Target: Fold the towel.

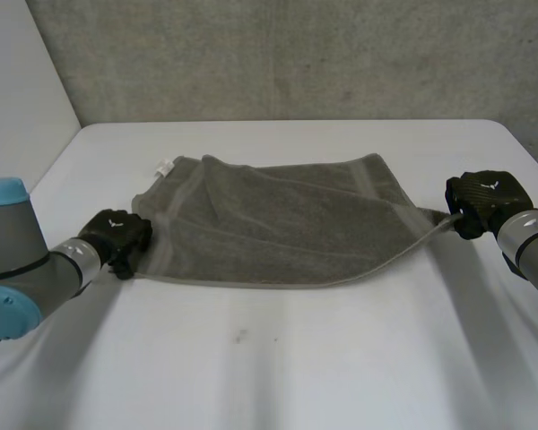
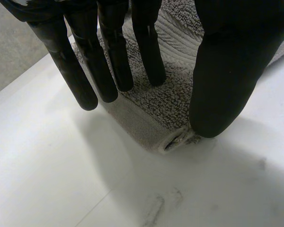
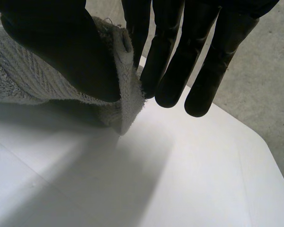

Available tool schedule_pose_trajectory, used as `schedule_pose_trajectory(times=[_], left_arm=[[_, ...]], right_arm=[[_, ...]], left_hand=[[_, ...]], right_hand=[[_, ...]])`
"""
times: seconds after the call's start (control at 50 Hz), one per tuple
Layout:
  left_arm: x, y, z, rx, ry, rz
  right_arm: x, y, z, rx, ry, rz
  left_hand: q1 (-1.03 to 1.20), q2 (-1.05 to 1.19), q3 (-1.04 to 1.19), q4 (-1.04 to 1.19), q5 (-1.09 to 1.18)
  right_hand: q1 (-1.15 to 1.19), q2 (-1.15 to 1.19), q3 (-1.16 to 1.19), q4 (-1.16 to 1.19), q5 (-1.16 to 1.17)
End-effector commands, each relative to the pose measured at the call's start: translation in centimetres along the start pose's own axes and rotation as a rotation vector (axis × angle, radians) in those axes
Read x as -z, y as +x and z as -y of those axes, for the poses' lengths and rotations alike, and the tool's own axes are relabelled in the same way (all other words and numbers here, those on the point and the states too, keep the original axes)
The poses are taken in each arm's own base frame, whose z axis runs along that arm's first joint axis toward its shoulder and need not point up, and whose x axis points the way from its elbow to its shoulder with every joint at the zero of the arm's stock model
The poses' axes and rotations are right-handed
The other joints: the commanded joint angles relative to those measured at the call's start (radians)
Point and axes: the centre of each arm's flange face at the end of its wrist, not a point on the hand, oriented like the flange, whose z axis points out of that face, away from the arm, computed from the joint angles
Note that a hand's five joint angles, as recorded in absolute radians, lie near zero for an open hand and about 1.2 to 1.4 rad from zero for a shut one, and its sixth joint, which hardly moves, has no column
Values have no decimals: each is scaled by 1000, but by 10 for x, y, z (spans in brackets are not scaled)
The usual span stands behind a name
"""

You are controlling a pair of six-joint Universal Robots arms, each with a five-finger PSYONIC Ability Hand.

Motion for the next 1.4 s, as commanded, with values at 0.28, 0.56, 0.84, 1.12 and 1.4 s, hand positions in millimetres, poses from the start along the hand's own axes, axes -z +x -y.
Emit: schedule_pose_trajectory(times=[0.28,0.56,0.84,1.12,1.4], left_arm=[[-5,-1,15,-16,63,19],[61,-18,63,-45,136,92],[149,-21,70,-17,-62,64],[114,-8,58,-77,-56,4],[1,-24,60,-69,38,99]], right_arm=[[0,1,2,9,6,-2],[41,5,41,79,-26,40],[106,12,45,269,-298,200],[57,19,17,242,-298,190],[-43,7,3,114,-135,85]], left_hand=[[698,699,698,699,699],[698,699,698,699,699],[698,699,698,699,699],[698,699,698,699,699],[698,699,698,699,699]], right_hand=[[435,221,210,202,246],[435,221,210,202,246],[435,221,210,202,246],[435,221,210,202,246],[435,221,210,202,246]])
